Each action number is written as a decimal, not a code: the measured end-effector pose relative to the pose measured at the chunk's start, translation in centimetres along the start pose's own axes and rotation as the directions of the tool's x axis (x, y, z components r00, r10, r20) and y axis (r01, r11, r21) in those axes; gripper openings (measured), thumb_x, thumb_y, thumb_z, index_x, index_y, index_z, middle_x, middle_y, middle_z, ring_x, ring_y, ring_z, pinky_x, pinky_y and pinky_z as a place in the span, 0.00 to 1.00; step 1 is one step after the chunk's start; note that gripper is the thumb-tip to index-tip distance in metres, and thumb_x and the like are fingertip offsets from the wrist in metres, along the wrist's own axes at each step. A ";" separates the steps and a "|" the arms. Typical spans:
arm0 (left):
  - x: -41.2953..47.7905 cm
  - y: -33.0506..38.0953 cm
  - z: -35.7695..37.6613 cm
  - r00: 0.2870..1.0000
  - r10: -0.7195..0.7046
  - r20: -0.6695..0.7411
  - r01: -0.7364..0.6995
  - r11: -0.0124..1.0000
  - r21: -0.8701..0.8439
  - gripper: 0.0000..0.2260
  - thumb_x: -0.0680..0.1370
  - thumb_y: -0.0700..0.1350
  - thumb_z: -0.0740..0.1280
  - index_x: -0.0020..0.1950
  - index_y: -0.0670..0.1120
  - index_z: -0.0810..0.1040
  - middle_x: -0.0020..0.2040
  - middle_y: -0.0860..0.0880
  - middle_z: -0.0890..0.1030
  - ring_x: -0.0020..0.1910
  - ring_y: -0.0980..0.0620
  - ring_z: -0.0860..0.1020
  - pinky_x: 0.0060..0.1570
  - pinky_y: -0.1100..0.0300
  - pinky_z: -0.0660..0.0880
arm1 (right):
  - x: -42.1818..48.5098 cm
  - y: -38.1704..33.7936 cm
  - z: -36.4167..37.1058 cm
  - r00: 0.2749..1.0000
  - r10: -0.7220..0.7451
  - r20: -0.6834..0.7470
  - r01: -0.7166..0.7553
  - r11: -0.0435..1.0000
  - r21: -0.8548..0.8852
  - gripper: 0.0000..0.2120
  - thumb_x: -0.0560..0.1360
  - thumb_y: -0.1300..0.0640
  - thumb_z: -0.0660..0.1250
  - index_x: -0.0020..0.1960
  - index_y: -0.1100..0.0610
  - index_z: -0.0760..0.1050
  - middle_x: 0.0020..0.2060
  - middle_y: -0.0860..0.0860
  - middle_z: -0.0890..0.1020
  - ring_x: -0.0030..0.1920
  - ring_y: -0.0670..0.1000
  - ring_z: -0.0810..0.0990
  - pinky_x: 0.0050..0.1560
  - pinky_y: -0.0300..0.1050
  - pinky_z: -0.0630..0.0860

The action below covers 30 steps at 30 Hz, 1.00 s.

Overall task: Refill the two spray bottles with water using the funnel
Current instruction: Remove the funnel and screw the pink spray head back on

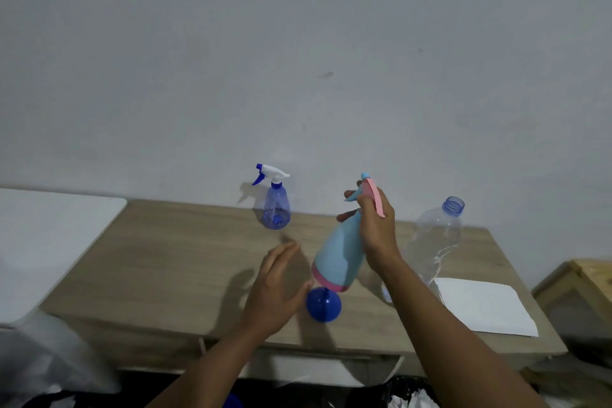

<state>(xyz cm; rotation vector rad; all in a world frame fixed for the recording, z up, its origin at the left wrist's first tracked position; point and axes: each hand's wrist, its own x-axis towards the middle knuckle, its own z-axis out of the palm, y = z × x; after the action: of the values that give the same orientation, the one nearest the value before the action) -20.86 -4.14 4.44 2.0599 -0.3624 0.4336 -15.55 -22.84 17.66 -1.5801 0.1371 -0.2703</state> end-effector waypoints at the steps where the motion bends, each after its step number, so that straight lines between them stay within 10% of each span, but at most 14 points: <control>1: -0.8 -1.6 -0.2 0.995 -0.095 0.003 0.095 0.994 0.059 0.31 0.74 0.59 0.69 0.75 0.50 0.68 0.72 0.52 0.69 0.72 0.55 0.68 0.70 0.53 0.70 | 0.0 0.7 -0.5 0.999 0.034 0.006 -0.034 0.999 -0.016 0.15 0.84 0.51 0.59 0.60 0.60 0.78 0.55 0.53 0.82 0.34 0.54 0.84 0.37 0.42 0.82; 6: -3.3 -7.3 -1.4 0.777 -0.605 0.177 0.487 0.755 0.440 0.43 0.74 0.69 0.63 0.81 0.50 0.53 0.81 0.45 0.52 0.80 0.43 0.50 0.77 0.46 0.50 | -0.8 4.8 -3.0 0.932 0.281 0.231 -0.214 0.937 -0.276 0.25 0.81 0.39 0.59 0.56 0.60 0.81 0.48 0.59 0.85 0.34 0.60 0.84 0.39 0.52 0.82; 10: -4.6 -10.3 -1.7 0.583 -0.766 0.270 0.481 0.593 0.645 0.43 0.74 0.73 0.58 0.81 0.56 0.41 0.81 0.48 0.37 0.79 0.39 0.36 0.75 0.37 0.41 | -1.7 7.8 -3.7 0.855 0.411 0.318 -0.251 0.862 -0.440 0.23 0.77 0.35 0.62 0.54 0.52 0.84 0.46 0.56 0.86 0.34 0.62 0.85 0.40 0.56 0.83; 18: -5.4 -11.7 -1.3 0.498 -0.782 0.375 0.431 0.599 0.675 0.45 0.75 0.73 0.55 0.78 0.57 0.30 0.76 0.49 0.24 0.74 0.40 0.24 0.71 0.35 0.29 | -0.9 8.3 -2.6 0.829 0.511 0.226 -0.292 0.742 -0.604 0.27 0.79 0.40 0.63 0.41 0.65 0.80 0.29 0.56 0.80 0.28 0.54 0.81 0.38 0.53 0.83; 23: -4.8 -11.5 -1.5 0.520 -0.775 0.359 0.432 0.601 0.673 0.51 0.71 0.75 0.60 0.79 0.57 0.32 0.78 0.50 0.27 0.75 0.39 0.27 0.71 0.33 0.31 | 0.0 8.8 -3.9 0.841 0.525 0.134 -0.336 0.699 -0.631 0.21 0.78 0.41 0.65 0.46 0.61 0.74 0.43 0.59 0.81 0.29 0.60 0.85 0.30 0.48 0.81; 30: -1.5 -12.4 -2.5 0.451 -0.783 0.430 0.379 0.603 0.702 0.65 0.57 0.79 0.67 0.77 0.58 0.27 0.75 0.52 0.22 0.72 0.42 0.22 0.66 0.30 0.27 | 3.7 8.4 -3.2 0.975 0.189 0.115 -0.104 0.850 -0.517 0.16 0.79 0.47 0.67 0.48 0.61 0.73 0.42 0.59 0.83 0.35 0.54 0.85 0.40 0.57 0.82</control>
<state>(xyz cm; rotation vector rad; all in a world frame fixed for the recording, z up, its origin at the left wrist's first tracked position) -17.29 4.23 -4.51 2.6441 0.1289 -0.8860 -12.17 -27.13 9.65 -2.1007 0.2150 0.0259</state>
